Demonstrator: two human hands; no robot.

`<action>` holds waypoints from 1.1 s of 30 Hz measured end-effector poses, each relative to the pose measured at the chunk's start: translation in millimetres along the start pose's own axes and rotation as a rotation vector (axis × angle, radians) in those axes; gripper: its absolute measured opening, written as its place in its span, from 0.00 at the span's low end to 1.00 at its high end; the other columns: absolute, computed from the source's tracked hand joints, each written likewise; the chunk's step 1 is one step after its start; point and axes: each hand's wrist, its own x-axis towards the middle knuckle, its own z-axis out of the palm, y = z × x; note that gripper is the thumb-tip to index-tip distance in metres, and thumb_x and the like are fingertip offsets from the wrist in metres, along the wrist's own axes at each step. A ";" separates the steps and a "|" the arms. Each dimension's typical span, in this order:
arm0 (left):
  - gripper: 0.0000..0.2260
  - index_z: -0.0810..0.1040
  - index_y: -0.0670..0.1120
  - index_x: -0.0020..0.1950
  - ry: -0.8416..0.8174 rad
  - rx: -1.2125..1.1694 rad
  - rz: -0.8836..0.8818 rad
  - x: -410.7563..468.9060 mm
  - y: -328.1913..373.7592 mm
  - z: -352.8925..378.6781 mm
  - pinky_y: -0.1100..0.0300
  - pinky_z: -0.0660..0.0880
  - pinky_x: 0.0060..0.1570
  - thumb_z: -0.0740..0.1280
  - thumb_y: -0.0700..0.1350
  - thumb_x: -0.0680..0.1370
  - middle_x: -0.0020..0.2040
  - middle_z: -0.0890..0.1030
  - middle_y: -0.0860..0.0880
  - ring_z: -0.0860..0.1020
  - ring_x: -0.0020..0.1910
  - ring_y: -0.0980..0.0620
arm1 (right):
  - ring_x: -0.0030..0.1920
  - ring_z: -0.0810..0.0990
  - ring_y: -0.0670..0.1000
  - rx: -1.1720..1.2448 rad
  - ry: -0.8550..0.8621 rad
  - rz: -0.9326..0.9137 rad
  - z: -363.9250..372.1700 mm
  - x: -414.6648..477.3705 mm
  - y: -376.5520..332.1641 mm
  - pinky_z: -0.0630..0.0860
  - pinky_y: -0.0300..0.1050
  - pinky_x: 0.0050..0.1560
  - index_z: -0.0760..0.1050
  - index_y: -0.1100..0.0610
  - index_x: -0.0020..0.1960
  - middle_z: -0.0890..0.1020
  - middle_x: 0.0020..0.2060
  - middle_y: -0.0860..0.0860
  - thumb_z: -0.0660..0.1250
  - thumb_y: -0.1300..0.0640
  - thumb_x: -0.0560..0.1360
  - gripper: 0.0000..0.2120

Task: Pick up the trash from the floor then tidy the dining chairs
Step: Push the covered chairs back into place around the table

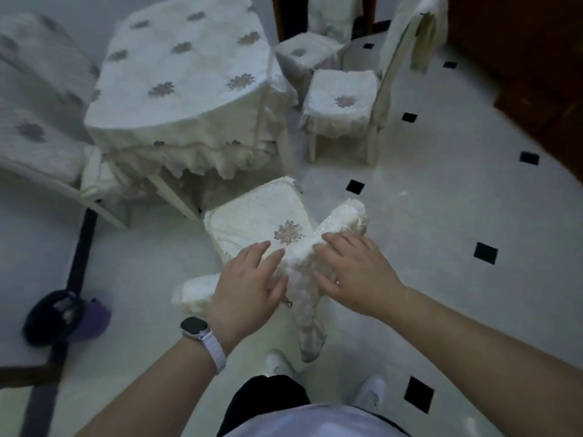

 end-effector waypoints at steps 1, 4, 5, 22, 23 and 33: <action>0.20 0.79 0.46 0.65 -0.001 0.005 -0.042 -6.9 -1.5 0.4 0.46 0.77 0.57 0.62 0.54 0.77 0.64 0.78 0.41 0.76 0.61 0.40 | 0.57 0.78 0.57 0.011 -0.007 -0.030 1.0 4.3 -1.2 0.74 0.53 0.58 0.78 0.54 0.59 0.80 0.58 0.54 0.58 0.41 0.73 0.23; 0.19 0.80 0.46 0.62 0.022 -0.008 -0.156 -23.4 -9.8 5.0 0.46 0.78 0.54 0.64 0.54 0.77 0.62 0.79 0.41 0.77 0.60 0.40 | 0.57 0.79 0.57 0.021 -0.059 -0.088 7.9 20.5 -3.4 0.75 0.54 0.57 0.78 0.55 0.59 0.80 0.58 0.54 0.58 0.41 0.74 0.23; 0.19 0.80 0.46 0.61 0.035 -0.017 -0.185 -27.7 -13.2 7.3 0.46 0.78 0.53 0.63 0.54 0.77 0.61 0.79 0.41 0.78 0.59 0.40 | 0.57 0.78 0.57 0.021 -0.078 -0.093 10.6 26.0 -4.0 0.75 0.55 0.57 0.78 0.55 0.59 0.80 0.58 0.54 0.58 0.41 0.74 0.23; 0.23 0.78 0.51 0.61 0.142 -0.087 -0.286 -45.0 -48.5 43.0 0.51 0.69 0.56 0.61 0.65 0.77 0.56 0.81 0.52 0.77 0.56 0.48 | 0.59 0.74 0.55 0.005 -0.206 -0.153 39.1 52.9 6.5 0.64 0.55 0.68 0.75 0.53 0.64 0.78 0.57 0.52 0.56 0.34 0.75 0.29; 0.23 0.78 0.51 0.61 0.141 -0.090 -0.286 -43.3 -50.5 44.6 0.50 0.69 0.56 0.60 0.66 0.77 0.55 0.81 0.52 0.77 0.55 0.48 | 0.60 0.74 0.55 0.012 -0.209 -0.160 40.0 53.7 7.1 0.62 0.55 0.69 0.75 0.53 0.64 0.78 0.56 0.52 0.56 0.34 0.75 0.29; 0.24 0.79 0.49 0.55 0.149 -0.066 -0.298 -33.9 -50.8 48.7 0.50 0.70 0.53 0.59 0.67 0.75 0.50 0.80 0.51 0.77 0.50 0.47 | 0.47 0.77 0.56 0.036 -0.102 -0.344 55.1 71.7 25.5 0.72 0.53 0.55 0.78 0.54 0.54 0.80 0.46 0.51 0.59 0.31 0.73 0.28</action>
